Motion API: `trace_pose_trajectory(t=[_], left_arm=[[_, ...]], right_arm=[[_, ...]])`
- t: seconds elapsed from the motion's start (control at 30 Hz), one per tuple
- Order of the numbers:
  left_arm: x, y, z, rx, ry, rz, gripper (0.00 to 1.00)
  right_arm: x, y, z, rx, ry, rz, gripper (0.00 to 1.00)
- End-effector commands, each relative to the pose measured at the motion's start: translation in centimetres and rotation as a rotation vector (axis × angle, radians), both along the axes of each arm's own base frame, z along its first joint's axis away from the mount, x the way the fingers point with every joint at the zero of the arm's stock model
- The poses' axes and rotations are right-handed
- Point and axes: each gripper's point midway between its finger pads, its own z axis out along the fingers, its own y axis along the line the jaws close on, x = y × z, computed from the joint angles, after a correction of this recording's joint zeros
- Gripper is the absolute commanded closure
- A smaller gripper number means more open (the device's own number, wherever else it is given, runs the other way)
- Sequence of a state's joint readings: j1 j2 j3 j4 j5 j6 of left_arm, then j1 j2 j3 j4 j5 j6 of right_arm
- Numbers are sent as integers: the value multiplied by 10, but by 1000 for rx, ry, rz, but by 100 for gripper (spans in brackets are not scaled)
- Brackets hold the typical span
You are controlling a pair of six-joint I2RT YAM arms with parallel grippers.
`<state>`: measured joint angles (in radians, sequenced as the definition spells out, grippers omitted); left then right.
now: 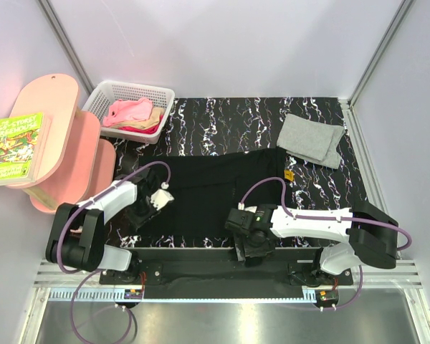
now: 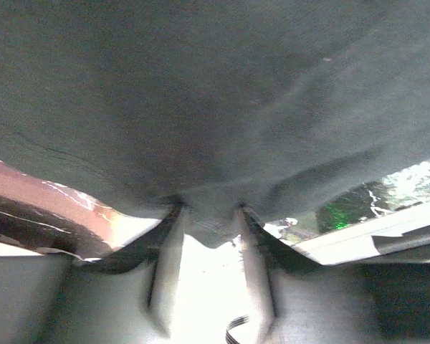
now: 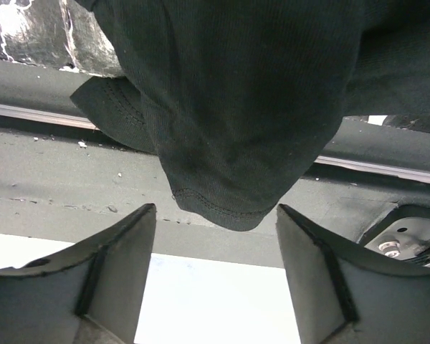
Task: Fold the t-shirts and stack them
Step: Fold the tshirt
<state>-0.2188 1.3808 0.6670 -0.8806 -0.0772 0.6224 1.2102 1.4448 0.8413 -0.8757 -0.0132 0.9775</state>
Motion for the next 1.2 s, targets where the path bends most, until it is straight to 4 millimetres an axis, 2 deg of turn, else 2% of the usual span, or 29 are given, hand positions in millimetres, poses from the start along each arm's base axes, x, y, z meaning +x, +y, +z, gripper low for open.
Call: trace_pose_trajectory(t=[0.0, 0.03, 0.1, 0.13, 0.23, 0.4, 0.47, 0.53, 0.63, 0.8, 0.83, 0.93, 1.03, 1.17], left_arm=[[10, -9, -4, -37, -18, 4, 74], [11, -10, -4, -40, -17, 5, 84], [12, -11, -4, -43, -22, 10, 93], [15, -11, -2, -44, -34, 10, 97], [24, -12, 7, -47, -78, 0, 100], [40, -14, 34, -58, -144, -13, 100], [41, -14, 42, -60, -161, -19, 100], [43, -14, 48, -60, -182, -27, 100], [40, -10, 49, -51, -188, -40, 100], [39, -10, 48, -59, -186, -36, 100], [39, -10, 48, -58, -184, -36, 100], [39, -6, 49, -48, -189, -35, 100], [38, -1, 48, -39, -186, -35, 100], [39, 3, 45, -38, -187, -28, 100]], right_arm=[[12, 15, 10, 39, -55, -18, 29], [12, 16, 10, 39, -56, -14, 34], [12, 17, 11, 38, -54, -13, 42], [13, 19, 13, 40, -56, -14, 58], [17, 19, 23, 34, -76, -13, 83], [17, 12, 49, 33, -93, -15, 89], [11, 3, 55, 21, -73, -23, 94], [4, -6, 63, 34, -58, -48, 94], [-5, -16, 71, 67, -41, -77, 97], [-7, -24, 92, 83, -53, -79, 99], [-4, -18, 102, 110, -65, -76, 99], [-7, -15, 115, 140, -56, -63, 99], [-20, -17, 116, 161, 9, -54, 98], [-26, -25, 116, 156, 26, -38, 98]])
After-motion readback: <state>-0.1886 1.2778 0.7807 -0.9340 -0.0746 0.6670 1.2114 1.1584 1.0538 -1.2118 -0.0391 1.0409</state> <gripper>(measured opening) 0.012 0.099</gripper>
